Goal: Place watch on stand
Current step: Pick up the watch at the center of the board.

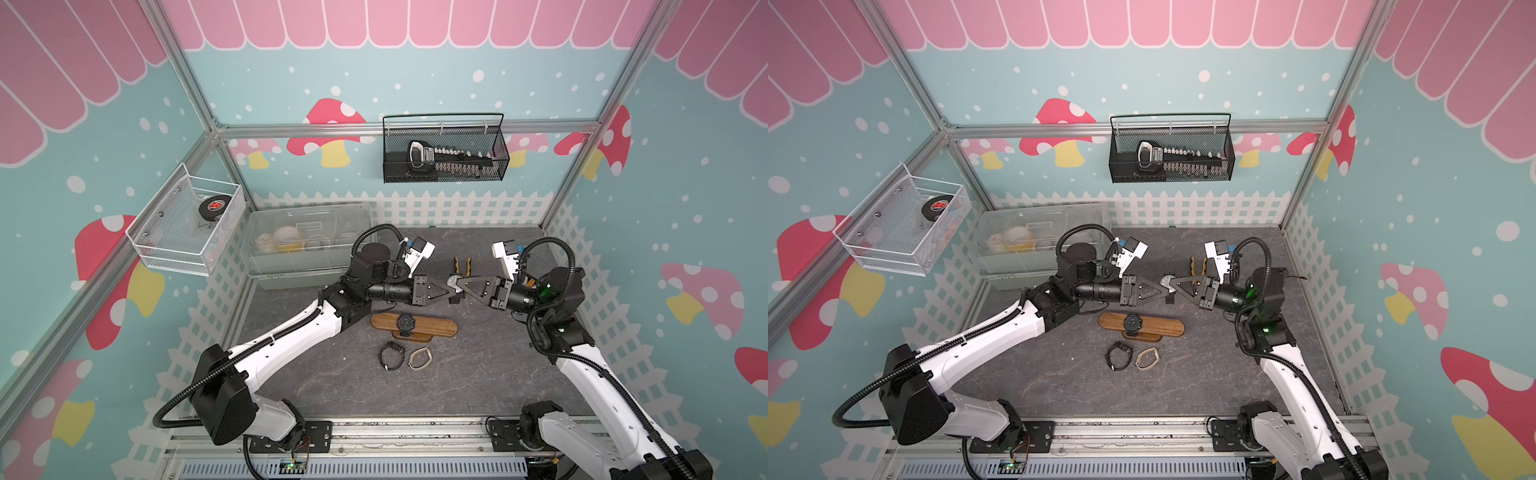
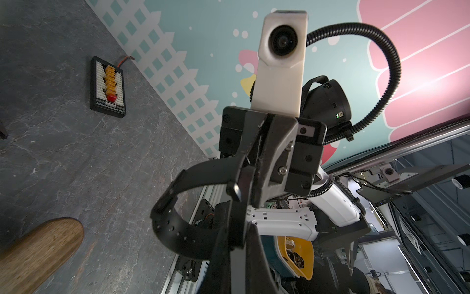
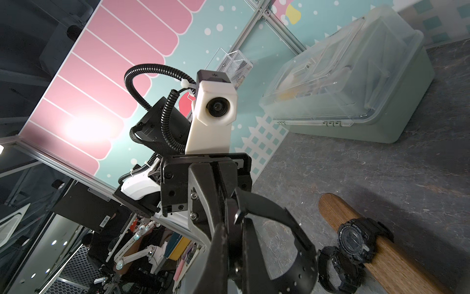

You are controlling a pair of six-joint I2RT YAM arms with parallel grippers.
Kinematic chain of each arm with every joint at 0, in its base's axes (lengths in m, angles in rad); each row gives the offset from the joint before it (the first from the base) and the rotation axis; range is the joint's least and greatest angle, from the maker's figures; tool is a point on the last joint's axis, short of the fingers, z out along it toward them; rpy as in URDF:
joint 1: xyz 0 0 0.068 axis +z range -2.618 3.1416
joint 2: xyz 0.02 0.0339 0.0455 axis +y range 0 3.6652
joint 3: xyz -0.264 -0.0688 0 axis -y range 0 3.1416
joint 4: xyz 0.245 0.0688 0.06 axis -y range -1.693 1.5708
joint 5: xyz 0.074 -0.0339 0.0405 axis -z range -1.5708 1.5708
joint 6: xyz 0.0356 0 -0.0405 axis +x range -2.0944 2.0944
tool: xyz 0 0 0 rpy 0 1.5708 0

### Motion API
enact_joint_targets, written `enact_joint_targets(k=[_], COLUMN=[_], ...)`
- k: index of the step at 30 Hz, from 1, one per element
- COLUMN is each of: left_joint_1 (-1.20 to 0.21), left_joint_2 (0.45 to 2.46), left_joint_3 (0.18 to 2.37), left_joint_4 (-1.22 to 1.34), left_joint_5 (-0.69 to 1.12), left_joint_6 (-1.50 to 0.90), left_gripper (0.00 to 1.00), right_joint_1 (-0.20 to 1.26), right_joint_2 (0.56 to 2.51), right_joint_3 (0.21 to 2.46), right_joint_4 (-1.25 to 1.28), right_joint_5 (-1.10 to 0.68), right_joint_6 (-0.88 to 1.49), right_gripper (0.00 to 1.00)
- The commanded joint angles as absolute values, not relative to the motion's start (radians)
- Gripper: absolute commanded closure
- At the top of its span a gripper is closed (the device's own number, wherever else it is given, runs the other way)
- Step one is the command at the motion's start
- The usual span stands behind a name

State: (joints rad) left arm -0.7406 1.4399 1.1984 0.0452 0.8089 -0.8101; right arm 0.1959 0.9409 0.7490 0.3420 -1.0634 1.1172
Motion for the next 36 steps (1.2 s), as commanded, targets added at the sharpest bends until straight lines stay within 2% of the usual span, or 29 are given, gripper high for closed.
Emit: enact_joint_targets(k=[1, 4, 7, 12, 16, 22, 32, 36], left_joint_1=[-0.734, -0.729, -0.724, -0.715, -0.692, -0.595, -0.381, -0.326], left_joint_2=[1.436, 1.427, 1.419, 1.407, 1.389, 1.295, 1.115, 1.109], left_joint_3=[1.233, 1.227, 1.220, 1.206, 1.180, 1.065, 0.887, 0.823], left_joint_4=[0.075, 0.074, 0.073, 0.071, 0.053, 0.015, -0.080, -0.073], left_joint_5=[0.780, 0.772, 0.770, 0.766, 0.772, 0.788, 0.839, 0.875], left_joint_6=[-0.807, -0.804, -0.803, -0.800, -0.793, -0.794, -0.762, -0.764], left_gripper=[1.00, 1.00, 1.00, 1.00, 1.00, 1.00, 1.00, 1.00], right_joint_1=[0.204, 0.204, 0.204, 0.204, 0.204, 0.202, 0.195, 0.196], right_joint_2=[0.930, 0.931, 0.936, 0.933, 0.928, 0.913, 0.977, 1.012], right_joint_3=[0.731, 0.732, 0.728, 0.731, 0.744, 0.807, 0.841, 0.846], right_joint_4=[0.341, 0.319, 0.312, 0.311, 0.271, 0.047, -0.298, -0.395], right_joint_5=[-1.089, -1.085, -1.080, -1.083, -1.088, -1.077, -0.912, -0.853], right_joint_6=[1.112, 1.095, 1.090, 1.087, 1.059, 0.896, 0.679, 0.621], right_gripper=[0.93, 0.79, 0.71, 0.65, 0.63, 0.62, 0.62, 0.66])
